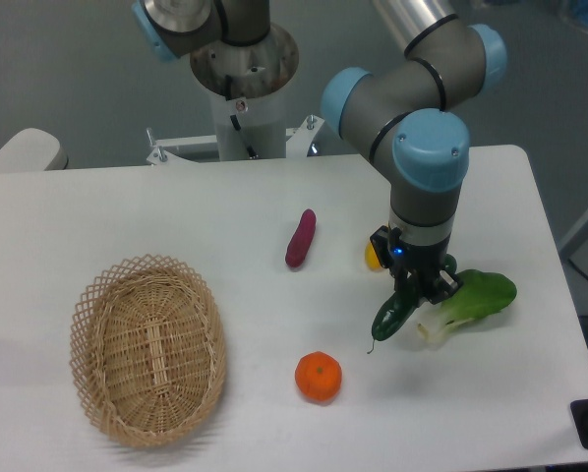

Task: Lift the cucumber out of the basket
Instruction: 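Carry the cucumber over beside the bok choy and hold it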

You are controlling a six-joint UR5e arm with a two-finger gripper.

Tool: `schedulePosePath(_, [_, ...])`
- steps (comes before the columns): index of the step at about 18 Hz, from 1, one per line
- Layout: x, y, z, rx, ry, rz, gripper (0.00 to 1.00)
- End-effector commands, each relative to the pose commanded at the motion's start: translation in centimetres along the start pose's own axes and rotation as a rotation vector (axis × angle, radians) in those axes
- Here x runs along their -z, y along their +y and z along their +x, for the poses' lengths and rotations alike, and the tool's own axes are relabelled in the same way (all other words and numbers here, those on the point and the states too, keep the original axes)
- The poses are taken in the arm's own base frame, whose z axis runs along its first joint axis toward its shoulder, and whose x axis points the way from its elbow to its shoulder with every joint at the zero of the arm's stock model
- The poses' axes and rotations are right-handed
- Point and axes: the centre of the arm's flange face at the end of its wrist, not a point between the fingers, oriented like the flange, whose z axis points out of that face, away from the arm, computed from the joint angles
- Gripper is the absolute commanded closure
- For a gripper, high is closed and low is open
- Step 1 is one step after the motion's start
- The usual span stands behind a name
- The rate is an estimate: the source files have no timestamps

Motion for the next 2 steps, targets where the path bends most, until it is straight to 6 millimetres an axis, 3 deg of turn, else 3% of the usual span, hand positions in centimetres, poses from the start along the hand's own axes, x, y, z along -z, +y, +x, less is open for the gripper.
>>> schedulePosePath(2, [0.00, 0.01, 0.00, 0.000, 0.000, -0.001, 0.86])
